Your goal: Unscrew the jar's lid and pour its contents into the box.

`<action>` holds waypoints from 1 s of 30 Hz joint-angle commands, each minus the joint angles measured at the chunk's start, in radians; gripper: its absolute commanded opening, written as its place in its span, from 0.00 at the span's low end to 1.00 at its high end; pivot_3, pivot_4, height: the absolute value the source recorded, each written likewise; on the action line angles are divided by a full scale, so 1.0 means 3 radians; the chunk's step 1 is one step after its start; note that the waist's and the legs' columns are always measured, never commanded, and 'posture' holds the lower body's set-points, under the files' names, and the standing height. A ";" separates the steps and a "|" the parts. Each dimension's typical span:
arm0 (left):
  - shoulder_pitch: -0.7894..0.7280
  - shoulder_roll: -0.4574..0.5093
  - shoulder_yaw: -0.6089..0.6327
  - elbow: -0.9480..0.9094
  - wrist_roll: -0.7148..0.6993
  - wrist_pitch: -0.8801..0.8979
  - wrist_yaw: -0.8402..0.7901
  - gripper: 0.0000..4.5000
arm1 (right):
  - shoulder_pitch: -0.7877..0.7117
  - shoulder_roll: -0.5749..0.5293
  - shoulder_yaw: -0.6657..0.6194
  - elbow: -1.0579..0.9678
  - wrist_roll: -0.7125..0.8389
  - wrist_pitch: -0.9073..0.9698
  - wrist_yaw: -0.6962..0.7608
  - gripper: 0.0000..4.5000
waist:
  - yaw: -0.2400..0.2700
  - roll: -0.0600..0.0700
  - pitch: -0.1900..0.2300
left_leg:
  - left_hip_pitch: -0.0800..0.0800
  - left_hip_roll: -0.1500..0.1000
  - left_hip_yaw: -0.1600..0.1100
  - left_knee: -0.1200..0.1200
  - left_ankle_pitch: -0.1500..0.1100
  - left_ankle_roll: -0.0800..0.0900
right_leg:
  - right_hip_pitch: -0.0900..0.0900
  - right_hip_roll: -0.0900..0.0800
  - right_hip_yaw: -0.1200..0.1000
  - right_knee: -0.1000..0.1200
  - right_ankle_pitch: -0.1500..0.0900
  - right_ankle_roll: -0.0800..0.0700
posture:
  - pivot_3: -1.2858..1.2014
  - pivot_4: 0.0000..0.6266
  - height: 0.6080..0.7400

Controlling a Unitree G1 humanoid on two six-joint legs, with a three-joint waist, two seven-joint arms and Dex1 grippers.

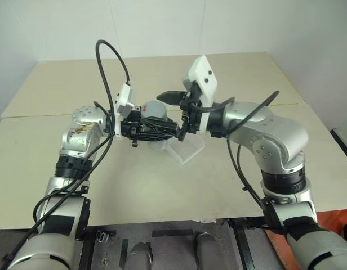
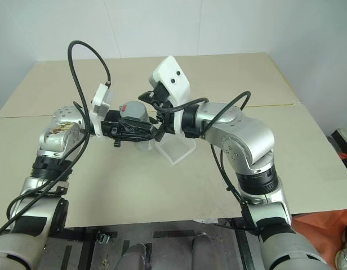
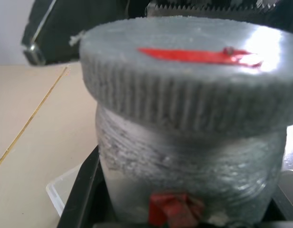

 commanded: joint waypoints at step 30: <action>0.0189 0.0181 0.0213 -0.0197 -0.0016 -0.0009 0.0345 0.43 | 0.0896 -0.0832 -0.0774 -0.0014 -0.0426 -0.0143 -0.0391 0.74 | 0.0010 0.0000 0.0000 | -0.0003 0.0000 0.0002 0.0000 -0.0001 0.0001 | 0.0000 -0.0001 0.0000 -0.0003 0.0000 0.0000 | 0.52 0.24 1.00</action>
